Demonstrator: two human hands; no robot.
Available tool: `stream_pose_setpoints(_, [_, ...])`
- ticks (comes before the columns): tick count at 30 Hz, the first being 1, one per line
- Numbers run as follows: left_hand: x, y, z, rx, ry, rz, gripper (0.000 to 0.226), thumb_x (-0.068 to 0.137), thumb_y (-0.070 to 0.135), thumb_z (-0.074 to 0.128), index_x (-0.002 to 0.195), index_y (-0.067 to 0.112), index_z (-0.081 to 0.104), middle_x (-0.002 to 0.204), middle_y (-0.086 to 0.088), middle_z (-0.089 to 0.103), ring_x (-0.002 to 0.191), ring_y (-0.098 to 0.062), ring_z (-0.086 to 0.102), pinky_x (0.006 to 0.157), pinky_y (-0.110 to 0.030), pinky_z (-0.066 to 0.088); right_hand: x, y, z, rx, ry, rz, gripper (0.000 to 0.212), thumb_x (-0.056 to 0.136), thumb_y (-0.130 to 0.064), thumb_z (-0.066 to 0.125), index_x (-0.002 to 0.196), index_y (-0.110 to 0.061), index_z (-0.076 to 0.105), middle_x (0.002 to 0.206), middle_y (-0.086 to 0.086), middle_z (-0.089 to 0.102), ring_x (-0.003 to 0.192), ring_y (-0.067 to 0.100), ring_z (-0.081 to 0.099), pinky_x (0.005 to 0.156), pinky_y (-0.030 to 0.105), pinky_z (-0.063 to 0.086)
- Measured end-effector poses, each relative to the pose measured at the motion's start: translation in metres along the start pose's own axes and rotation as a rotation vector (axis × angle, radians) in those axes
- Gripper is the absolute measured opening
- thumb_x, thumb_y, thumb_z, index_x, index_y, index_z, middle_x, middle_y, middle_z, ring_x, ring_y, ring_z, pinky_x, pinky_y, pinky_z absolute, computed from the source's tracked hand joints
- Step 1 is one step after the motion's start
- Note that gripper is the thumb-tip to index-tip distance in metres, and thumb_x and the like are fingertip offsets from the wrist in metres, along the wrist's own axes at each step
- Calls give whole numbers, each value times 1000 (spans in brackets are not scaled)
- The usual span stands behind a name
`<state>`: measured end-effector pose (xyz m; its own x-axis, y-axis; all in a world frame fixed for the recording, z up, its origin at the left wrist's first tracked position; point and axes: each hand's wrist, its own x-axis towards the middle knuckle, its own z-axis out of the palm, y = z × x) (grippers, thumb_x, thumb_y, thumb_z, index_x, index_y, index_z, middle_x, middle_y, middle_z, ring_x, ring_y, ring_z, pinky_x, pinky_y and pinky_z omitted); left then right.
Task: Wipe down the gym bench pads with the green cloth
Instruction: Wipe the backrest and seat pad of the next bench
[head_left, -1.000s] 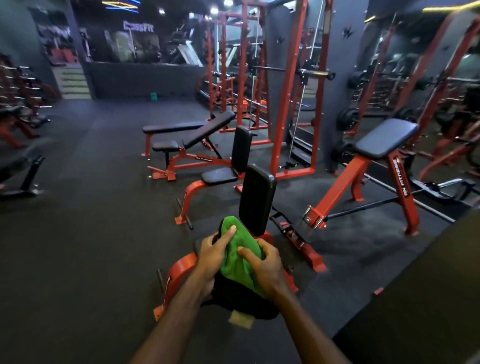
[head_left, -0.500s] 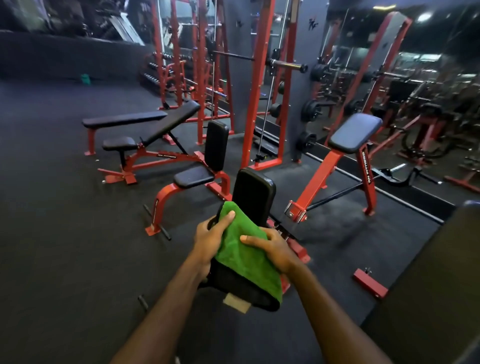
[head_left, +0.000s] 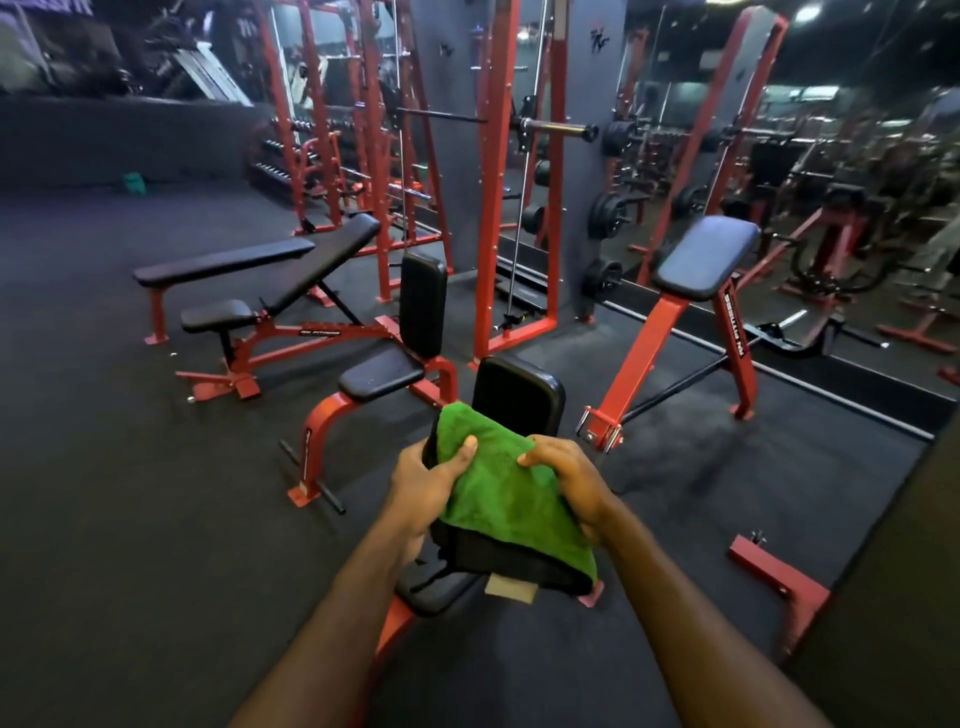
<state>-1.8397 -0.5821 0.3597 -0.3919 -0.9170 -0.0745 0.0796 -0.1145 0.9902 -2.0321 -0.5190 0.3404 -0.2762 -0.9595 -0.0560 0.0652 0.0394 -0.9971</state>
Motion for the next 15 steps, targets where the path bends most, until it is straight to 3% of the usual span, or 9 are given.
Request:
stream_pose_setpoints(3, [30, 2, -1, -5, 5, -12, 21, 89, 29, 80, 104, 15, 78, 96, -1, 81, 88, -14, 78, 70, -23, 60, 29, -1, -8, -75, -38, 26, 36, 67, -33, 81, 89, -7, 74, 87, 13, 74, 79, 27, 70, 75, 37, 54])
stream_pose_setpoints(5, [61, 1, 5, -1, -2, -47, 23, 89, 29, 80, 104, 12, 78, 95, -4, 81, 89, -19, 78, 74, -29, 63, 56, 2, -20, -119, -38, 26, 19, 74, -29, 83, 85, -15, 76, 88, 10, 76, 79, 24, 72, 74, 36, 55])
stream_pose_setpoints(8, [107, -1, 15, 9, 20, -101, 26, 88, 31, 81, 101, 9, 78, 93, -8, 80, 89, -24, 78, 82, -38, 63, 93, 5, -39, -139, -38, 31, 10, 84, -20, 83, 89, -12, 79, 91, 11, 78, 80, 23, 75, 73, 33, 57])
stream_pose_setpoints(15, [241, -32, 58, 65, 82, -174, 22, 86, 32, 82, 97, 14, 79, 89, -6, 80, 86, -22, 78, 79, -36, 63, 206, 24, -100, -206, -31, 119, 11, 87, -22, 82, 92, -13, 80, 91, 9, 80, 80, 20, 76, 73, 32, 58])
